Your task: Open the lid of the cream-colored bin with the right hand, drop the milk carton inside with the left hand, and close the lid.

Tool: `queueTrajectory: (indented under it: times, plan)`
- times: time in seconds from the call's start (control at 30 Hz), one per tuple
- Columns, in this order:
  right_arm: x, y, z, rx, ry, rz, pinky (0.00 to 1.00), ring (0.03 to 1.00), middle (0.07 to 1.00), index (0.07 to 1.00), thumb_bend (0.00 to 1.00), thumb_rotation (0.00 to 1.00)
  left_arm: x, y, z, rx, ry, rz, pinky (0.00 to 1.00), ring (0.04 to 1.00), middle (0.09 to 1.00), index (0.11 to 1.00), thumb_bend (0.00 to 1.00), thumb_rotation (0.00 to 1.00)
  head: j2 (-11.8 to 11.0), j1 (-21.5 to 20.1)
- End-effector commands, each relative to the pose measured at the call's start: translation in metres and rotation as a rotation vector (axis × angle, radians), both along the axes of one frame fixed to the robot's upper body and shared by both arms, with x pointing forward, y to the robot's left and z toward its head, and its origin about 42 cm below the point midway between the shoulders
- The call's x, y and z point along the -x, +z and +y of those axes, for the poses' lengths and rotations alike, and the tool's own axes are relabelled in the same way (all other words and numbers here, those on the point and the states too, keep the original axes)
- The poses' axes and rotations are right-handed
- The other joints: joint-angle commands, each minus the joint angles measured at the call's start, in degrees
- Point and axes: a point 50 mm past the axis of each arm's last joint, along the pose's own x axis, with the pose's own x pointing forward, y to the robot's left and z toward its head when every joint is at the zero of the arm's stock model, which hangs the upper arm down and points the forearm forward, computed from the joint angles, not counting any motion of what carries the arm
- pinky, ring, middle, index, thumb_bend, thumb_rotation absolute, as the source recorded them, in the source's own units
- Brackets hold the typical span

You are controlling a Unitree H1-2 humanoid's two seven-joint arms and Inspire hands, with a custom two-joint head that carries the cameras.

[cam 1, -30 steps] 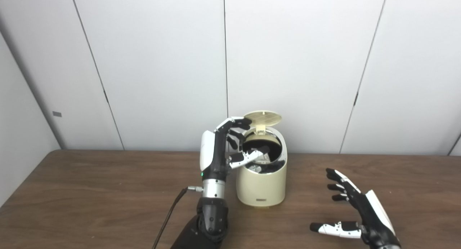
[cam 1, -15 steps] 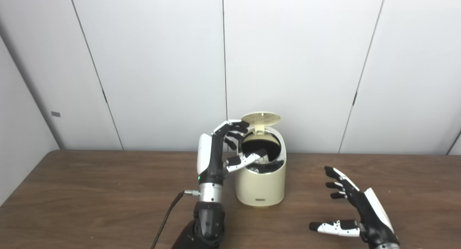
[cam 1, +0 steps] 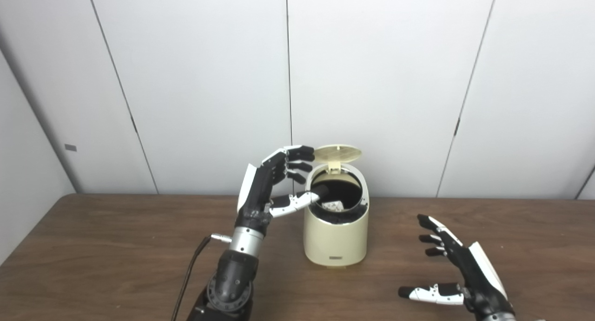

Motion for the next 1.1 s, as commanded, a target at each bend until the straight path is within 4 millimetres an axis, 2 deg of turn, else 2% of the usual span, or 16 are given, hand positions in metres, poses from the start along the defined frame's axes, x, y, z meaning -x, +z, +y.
queueTrajectory:
  times: [0.0, 0.17, 0.33, 0.4, 0.53, 0.8, 0.97, 1.07]
  plan:
    - [-0.006, 0.021, -0.002, 0.003, 0.023, -0.088, 0.71, 0.814, 0.896, 0.888, 0.77, 0.08, -0.003, 0.031, 0.003, 0.021, -0.055, -0.083, 0.62, 0.705, 0.738, 0.753, 0.76, 0.14, 0.1, 0.0]
    - [-0.006, 0.021, -0.002, 0.002, 0.026, -0.093, 0.7, 0.809, 0.888, 0.884, 0.78, 0.08, -0.002, 0.036, 0.023, 0.026, -0.093, -0.105, 0.66, 0.733, 0.764, 0.779, 0.78, 0.18, 0.2, 0.3]
    - [-0.007, 0.022, -0.005, 0.018, 0.02, -0.091, 0.71, 0.806, 0.876, 0.884, 0.78, 0.08, 0.007, 0.028, 0.036, 0.014, -0.059, -0.065, 0.57, 0.687, 0.752, 0.774, 0.76, 0.12, 0.4, 0.5]
    - [-0.008, 0.021, -0.007, 0.02, 0.021, -0.095, 0.7, 0.805, 0.875, 0.885, 0.79, 0.07, 0.011, 0.023, 0.042, -0.006, -0.032, -0.041, 0.55, 0.663, 0.74, 0.771, 0.75, 0.12, 0.4, 0.6]
    - [-0.011, 0.021, -0.008, 0.022, 0.022, -0.102, 0.7, 0.798, 0.871, 0.883, 0.8, 0.1, 0.021, 0.014, 0.053, -0.026, 0.002, 0.01, 0.57, 0.657, 0.735, 0.775, 0.72, 0.1, 0.5, 0.7]
    - [-0.014, 0.022, -0.008, 0.018, 0.029, -0.102, 0.69, 0.797, 0.872, 0.882, 0.8, 0.13, 0.04, -0.008, 0.076, -0.043, 0.085, 0.077, 0.6, 0.681, 0.75, 0.79, 0.72, 0.18, 0.7, 0.9]
    - [-0.014, 0.024, -0.006, 0.013, 0.036, -0.1, 0.68, 0.799, 0.873, 0.879, 0.81, 0.16, 0.05, -0.024, 0.084, -0.047, 0.111, 0.119, 0.59, 0.672, 0.736, 0.781, 0.72, 0.16, 0.7, 1.0]
    - [-0.014, 0.025, -0.006, 0.011, 0.037, -0.098, 0.69, 0.806, 0.878, 0.881, 0.8, 0.13, 0.056, -0.035, 0.089, -0.066, 0.126, 0.152, 0.59, 0.679, 0.746, 0.784, 0.73, 0.16, 0.7, 0.9]
